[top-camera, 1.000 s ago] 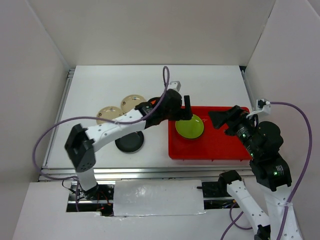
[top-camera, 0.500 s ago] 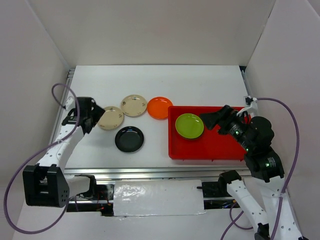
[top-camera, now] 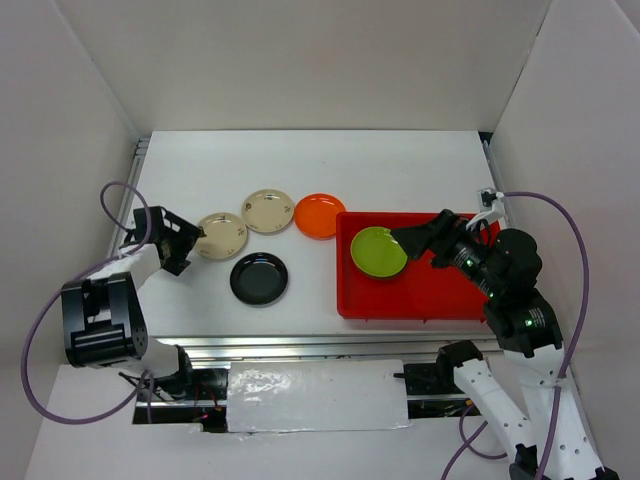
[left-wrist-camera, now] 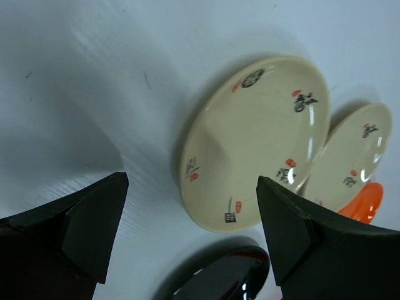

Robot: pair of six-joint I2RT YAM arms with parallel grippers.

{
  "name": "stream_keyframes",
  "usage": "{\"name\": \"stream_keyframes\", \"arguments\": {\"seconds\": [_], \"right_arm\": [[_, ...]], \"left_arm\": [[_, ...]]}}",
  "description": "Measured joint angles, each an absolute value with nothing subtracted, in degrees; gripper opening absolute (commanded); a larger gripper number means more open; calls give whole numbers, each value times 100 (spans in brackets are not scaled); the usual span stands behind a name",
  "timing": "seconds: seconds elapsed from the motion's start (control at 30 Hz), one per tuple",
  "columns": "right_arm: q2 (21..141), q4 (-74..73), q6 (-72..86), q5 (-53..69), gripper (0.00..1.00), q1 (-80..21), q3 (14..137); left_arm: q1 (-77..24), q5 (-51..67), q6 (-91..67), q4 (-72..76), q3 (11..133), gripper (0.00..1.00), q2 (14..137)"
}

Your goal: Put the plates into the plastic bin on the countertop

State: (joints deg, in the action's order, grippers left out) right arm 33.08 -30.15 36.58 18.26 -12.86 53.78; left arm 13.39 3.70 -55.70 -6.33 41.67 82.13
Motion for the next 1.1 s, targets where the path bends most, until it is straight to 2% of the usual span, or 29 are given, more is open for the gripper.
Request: {"name": "stream_keyframes", "arguments": {"seconds": [0.07,0.17,0.23,0.27,0.33,0.43,0.5,0.57,0.7,0.73,0.93,1.1], "right_arm": [[3306,-3011,3656,1826,100,-1286,5378],[3304,-3013,3656,1826,100,-1286,5378],[3297,-3011,3658,1824,100,-1286,5376],[3293,-3004,3658,1826,100,-1286,5374],[3291,-3002,3656,1826,100,-1286,5363],[3291,-3002,3656,1826,100,-1286,5356],[3291,-3002,3656,1826,100,-1286,5356],[3291,-3002,3656,1826,100,-1286,5356],[3291,-3002,3656,1826,100,-1286,5356],[3291,-3002,3656,1826,100,-1286,5356],[3291,-3004,3651,1817,100,-1286,5356],[3291,-3004,3647,1800,100,-1286,5356]], "left_arm": [[1330,421,-5577,-548,4086,91,8423],[1313,416,-5603,-405,4060,73,8512],[1299,390,-5605,-340,4060,67,8611],[1293,397,-5625,-285,4062,60,8683],[1291,379,-5701,-174,4060,56,8768],[1288,373,-5749,-56,4042,43,8831],[1291,364,-5754,21,3983,39,8842],[1323,362,-5760,86,3933,26,8840],[1415,454,-5795,163,3887,12,8849],[1448,489,-5787,200,3887,0,8847],[2021,565,-5867,-99,3640,0,8337],[2224,220,-5819,-985,3603,0,6519]]}}
